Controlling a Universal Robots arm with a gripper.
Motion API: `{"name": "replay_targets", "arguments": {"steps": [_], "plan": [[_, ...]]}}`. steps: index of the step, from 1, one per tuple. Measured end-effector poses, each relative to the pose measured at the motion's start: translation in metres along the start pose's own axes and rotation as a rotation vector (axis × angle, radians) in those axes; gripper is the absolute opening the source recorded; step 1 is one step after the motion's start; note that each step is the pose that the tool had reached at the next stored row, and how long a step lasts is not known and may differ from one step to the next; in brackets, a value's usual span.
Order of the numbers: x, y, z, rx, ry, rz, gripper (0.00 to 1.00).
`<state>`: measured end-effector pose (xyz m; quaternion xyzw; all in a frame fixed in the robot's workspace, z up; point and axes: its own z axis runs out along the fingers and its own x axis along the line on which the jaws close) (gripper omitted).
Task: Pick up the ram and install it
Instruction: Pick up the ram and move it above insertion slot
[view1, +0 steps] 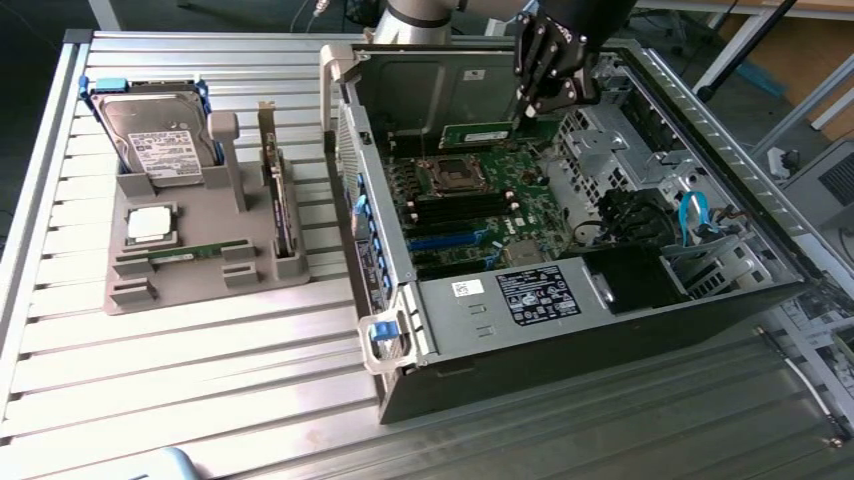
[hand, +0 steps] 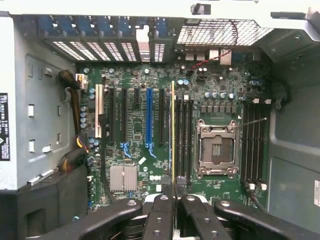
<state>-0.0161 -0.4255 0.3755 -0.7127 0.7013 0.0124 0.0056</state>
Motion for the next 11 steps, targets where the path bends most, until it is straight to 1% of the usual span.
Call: {"name": "replay_targets", "arguments": {"steps": [11], "plan": [[-0.018, -0.0003, 0.0035, 0.0, 0.0002, 0.001, 0.12]]}}
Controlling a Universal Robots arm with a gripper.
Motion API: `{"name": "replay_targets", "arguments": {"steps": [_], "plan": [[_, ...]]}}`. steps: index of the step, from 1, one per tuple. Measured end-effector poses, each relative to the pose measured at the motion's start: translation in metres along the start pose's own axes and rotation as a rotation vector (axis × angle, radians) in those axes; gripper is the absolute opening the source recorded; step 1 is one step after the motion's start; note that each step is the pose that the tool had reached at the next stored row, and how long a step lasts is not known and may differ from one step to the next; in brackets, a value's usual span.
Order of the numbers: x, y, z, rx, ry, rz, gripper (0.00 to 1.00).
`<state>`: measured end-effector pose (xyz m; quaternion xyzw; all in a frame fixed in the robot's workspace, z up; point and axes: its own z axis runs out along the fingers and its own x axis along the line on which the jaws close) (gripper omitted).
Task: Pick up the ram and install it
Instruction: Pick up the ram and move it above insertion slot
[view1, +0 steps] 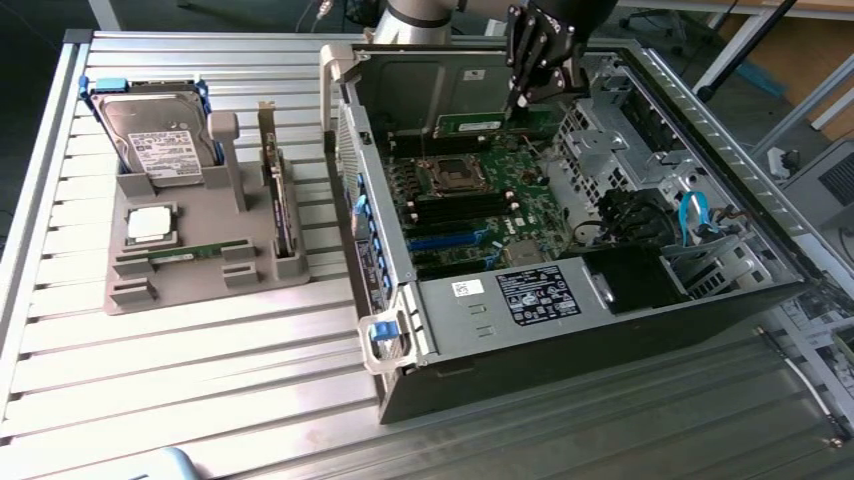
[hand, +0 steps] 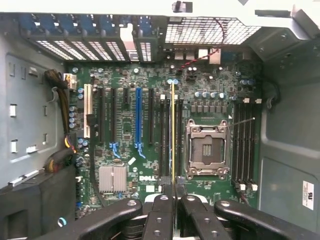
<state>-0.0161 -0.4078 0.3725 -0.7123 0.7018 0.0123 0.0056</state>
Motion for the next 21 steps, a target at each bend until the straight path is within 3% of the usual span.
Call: {"name": "replay_targets", "arguments": {"steps": [6, 11, 21], "plan": [[-0.0084, -0.0001, 0.0017, 0.0, -0.0001, 0.001, 0.12], [-0.0088, -0.0001, 0.0018, 0.0001, -0.0003, 0.001, 0.12], [-0.0088, 0.0, 0.0049, 0.0024, -0.0058, 0.001, 0.12]]}}
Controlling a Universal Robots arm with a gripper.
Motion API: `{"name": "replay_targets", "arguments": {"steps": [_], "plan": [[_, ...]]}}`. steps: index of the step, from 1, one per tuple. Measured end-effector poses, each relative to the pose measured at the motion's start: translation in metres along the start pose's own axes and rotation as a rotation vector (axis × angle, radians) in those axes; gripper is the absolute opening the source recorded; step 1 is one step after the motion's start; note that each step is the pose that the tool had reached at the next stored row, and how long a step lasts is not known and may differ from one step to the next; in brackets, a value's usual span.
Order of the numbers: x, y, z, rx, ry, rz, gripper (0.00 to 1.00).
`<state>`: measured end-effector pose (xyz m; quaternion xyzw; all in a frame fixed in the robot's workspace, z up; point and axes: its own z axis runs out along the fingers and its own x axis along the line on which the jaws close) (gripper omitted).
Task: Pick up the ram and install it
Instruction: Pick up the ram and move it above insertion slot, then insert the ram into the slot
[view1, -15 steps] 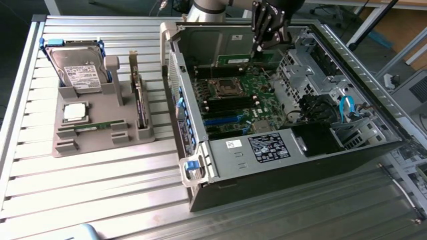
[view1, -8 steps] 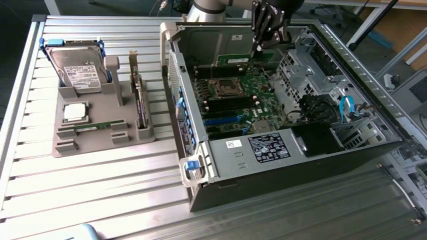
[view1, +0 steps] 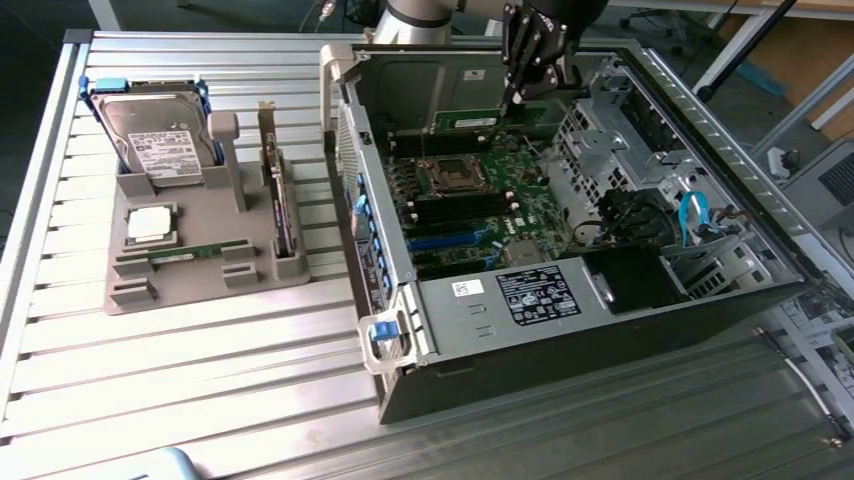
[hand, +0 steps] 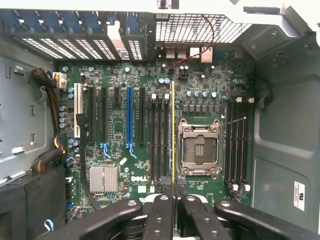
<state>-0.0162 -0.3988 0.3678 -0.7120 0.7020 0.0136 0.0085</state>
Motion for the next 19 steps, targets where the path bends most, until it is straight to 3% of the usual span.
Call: {"name": "replay_targets", "arguments": {"steps": [19], "plan": [[0.0001, 0.0, 0.0035, 0.0002, -0.0001, 0.0, 0.12]]}}
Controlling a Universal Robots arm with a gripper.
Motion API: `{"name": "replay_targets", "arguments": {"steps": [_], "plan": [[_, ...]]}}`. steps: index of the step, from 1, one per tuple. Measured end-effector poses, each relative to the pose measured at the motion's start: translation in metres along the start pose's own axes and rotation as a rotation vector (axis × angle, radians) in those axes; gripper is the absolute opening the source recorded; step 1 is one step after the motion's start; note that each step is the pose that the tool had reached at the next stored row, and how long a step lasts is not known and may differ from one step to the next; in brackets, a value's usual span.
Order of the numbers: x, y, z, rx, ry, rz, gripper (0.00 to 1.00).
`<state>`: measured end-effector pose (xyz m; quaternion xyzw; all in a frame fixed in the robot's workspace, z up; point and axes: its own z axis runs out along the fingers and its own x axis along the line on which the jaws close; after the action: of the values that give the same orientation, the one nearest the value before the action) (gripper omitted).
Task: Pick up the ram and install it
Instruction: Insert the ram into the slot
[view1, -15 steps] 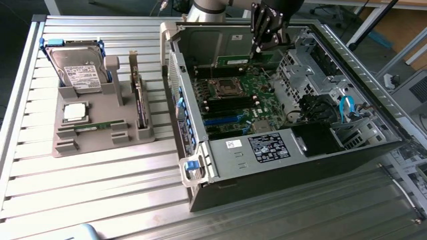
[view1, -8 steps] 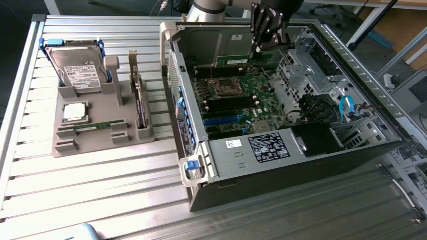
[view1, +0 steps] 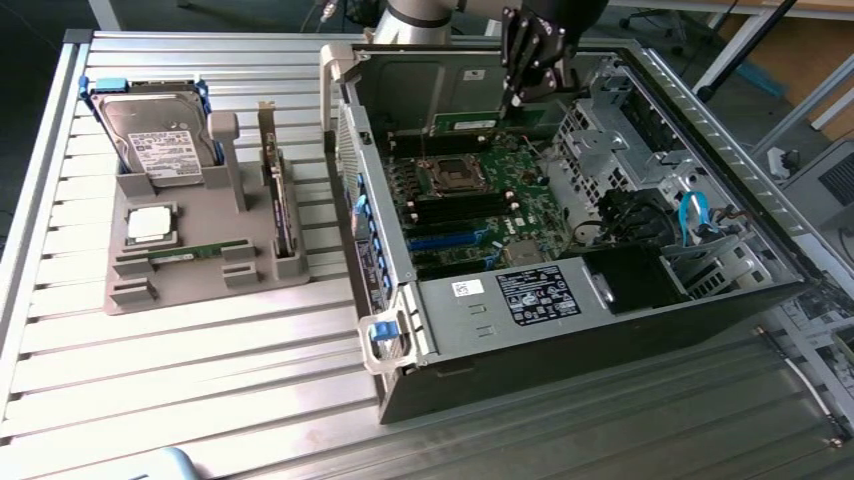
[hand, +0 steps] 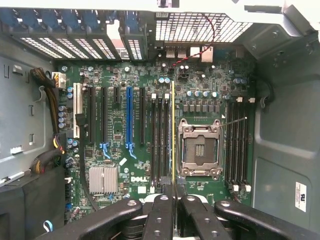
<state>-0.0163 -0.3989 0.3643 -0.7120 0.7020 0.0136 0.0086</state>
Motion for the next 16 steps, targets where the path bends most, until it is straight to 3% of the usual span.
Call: {"name": "replay_targets", "arguments": {"steps": [16], "plan": [[0.001, -0.0001, 0.0195, 0.0, 0.0001, 0.0, 0.12]]}}
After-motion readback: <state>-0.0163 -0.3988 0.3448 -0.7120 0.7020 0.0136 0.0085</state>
